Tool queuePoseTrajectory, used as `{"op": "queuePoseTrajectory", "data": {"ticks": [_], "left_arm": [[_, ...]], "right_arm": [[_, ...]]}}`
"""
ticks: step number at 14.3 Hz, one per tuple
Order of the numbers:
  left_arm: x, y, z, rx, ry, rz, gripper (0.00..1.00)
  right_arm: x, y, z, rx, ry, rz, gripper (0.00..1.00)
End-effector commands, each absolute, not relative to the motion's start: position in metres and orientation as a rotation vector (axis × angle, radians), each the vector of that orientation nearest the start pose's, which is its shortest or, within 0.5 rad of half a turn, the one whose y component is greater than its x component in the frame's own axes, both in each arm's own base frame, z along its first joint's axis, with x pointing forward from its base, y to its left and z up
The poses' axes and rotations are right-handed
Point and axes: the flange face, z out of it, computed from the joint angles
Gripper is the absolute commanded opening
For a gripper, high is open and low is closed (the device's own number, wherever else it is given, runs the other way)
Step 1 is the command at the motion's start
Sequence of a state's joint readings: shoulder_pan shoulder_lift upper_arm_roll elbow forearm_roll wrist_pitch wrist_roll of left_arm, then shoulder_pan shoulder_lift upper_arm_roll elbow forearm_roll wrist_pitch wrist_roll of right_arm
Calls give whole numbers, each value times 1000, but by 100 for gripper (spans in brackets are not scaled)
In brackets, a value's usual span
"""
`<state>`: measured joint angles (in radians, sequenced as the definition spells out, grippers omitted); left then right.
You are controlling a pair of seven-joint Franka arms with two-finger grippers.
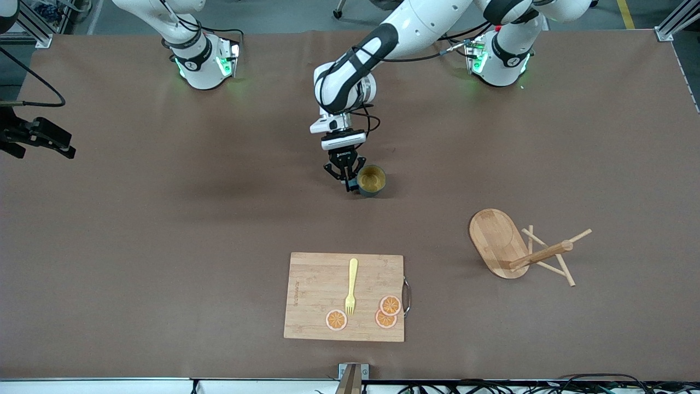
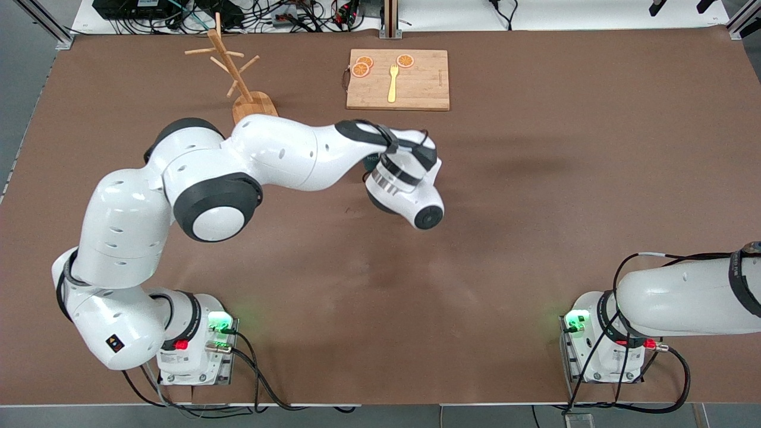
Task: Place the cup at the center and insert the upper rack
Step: 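Lift the mug with the left gripper and carry it toward the mug tree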
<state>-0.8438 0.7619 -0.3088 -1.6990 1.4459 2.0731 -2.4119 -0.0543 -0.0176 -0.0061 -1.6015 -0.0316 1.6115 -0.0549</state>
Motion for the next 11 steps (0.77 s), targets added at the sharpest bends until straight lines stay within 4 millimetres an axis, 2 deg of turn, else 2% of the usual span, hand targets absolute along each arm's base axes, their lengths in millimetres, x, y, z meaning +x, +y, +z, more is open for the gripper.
{"op": "queuePoseTrajectory", "data": {"ticks": [1, 3, 4, 6, 8, 11], "left_arm": [[358, -576, 220, -2795, -592, -1278, 0], [379, -571, 266, -2842, -771, -1164, 0], [396, -560, 290, -2865, -835, -1126, 0], [415, -546, 324, -2905, -1009, -994, 0], [442, -527, 351, -2928, -1228, -875, 0], [477, -495, 381, -2897, -1488, -763, 0]], "right_arm": [[551, -28, 625, -3163, -22, -39, 100], [551, -27, 623, -3161, -18, -32, 100], [551, -27, 624, -3161, -13, -35, 100], [552, -26, 623, -3159, -13, -35, 100], [552, -22, 621, -3159, -22, -26, 100], [553, -9, 623, -3160, -59, -40, 100]]}}
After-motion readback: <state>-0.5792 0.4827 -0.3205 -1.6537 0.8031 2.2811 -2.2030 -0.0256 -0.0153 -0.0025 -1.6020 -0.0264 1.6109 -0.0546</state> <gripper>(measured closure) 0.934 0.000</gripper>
